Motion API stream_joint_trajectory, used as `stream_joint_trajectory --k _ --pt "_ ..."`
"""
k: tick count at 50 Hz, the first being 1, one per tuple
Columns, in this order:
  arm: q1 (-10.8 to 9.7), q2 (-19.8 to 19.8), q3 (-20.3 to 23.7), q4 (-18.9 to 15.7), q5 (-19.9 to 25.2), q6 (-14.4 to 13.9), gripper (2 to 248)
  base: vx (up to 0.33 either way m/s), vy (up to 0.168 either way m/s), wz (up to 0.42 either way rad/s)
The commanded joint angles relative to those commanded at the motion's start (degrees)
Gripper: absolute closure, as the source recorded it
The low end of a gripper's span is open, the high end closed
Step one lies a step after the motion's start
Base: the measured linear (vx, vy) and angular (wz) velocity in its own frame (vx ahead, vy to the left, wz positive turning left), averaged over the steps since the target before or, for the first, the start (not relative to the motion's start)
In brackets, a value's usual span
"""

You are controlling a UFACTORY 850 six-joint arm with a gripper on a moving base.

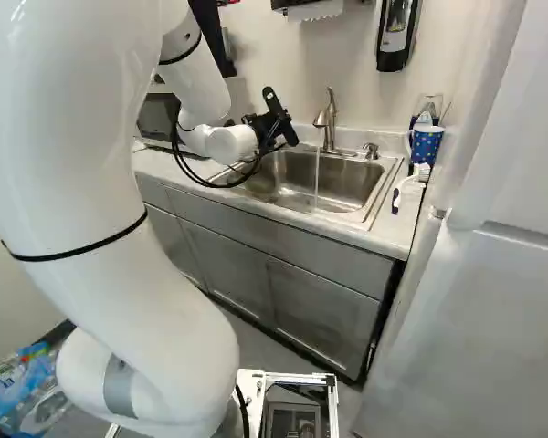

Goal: Rinse the cup and place it in the tray

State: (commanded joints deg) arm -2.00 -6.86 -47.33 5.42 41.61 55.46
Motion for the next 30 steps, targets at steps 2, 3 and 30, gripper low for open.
stream_joint_trajectory --k 2,3,30 --pt "0.0 0.0 0.0 0.0 0.0 -1.2 128 0.000 0.000 0.000" --pt "0.0 0.0 0.0 0.0 0.0 -1.8 128 0.000 0.000 0.000" --pt "0.0 0.0 0.0 0.0 0.0 -18.1 128 0.000 0.000 0.000"
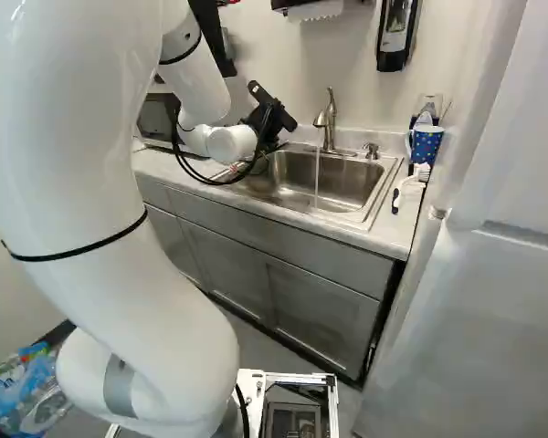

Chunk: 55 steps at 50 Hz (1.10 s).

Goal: Rinse the cup and place it in the tray

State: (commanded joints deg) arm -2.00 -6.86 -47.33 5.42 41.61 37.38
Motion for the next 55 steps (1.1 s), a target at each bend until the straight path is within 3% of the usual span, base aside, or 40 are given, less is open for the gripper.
stream_joint_trajectory --k 55 --pt "0.0 0.0 0.0 0.0 0.0 -33.2 128 0.000 0.000 0.000"
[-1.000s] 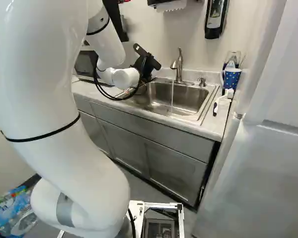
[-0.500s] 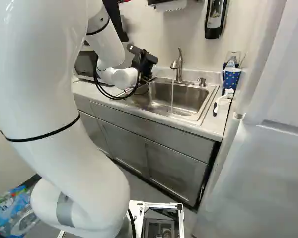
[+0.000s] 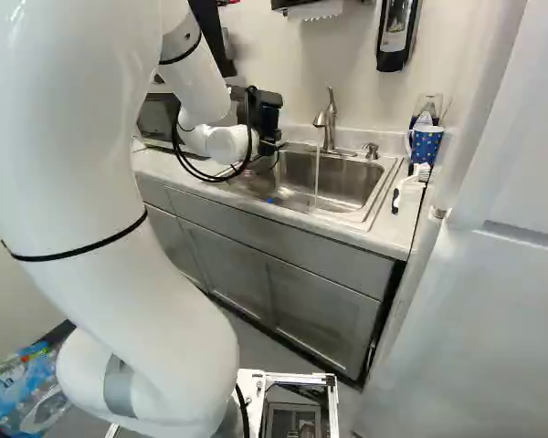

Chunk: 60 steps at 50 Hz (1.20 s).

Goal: Rinse the cup and place it in the tray

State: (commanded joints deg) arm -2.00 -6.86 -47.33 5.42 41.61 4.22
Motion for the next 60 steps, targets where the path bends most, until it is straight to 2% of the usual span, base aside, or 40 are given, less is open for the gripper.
stream_joint_trajectory --k 19,34,60 --pt "0.0 0.0 0.0 0.0 0.0 -11.5 128 0.000 0.000 0.000" --pt "0.1 -0.3 -0.4 0.0 0.0 -11.5 128 0.000 0.000 0.000" --pt "2.7 -6.4 -7.0 0.0 0.8 -11.5 128 0.000 0.000 0.000"
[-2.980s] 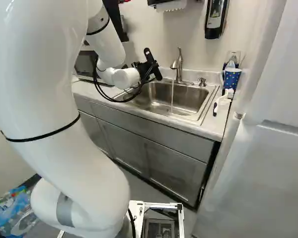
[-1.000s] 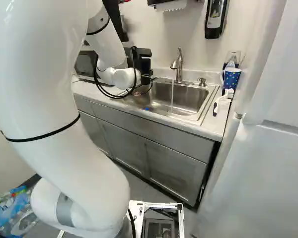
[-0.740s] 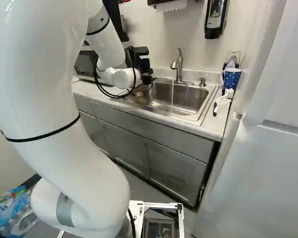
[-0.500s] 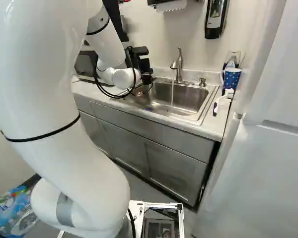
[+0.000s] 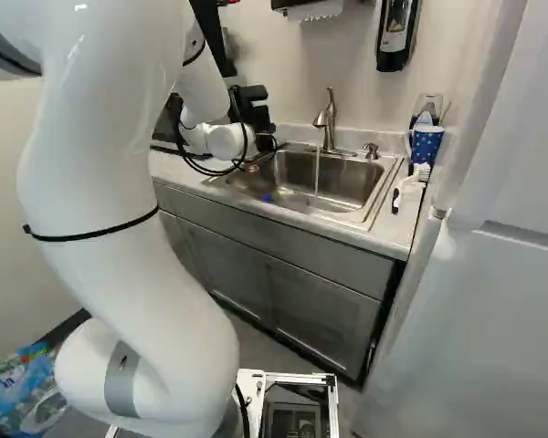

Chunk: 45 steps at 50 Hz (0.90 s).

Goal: Rinse the cup and place it in the tray

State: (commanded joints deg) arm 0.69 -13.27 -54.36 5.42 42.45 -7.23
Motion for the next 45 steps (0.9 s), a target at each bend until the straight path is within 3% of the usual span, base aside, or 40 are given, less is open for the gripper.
stream_joint_trajectory --k 23,45 --pt "2.5 -5.8 -6.7 0.4 2.3 0.0 128 0.000 0.000 0.000" --pt "4.7 -11.5 -13.5 4.4 2.3 0.0 128 0.000 0.000 0.000"
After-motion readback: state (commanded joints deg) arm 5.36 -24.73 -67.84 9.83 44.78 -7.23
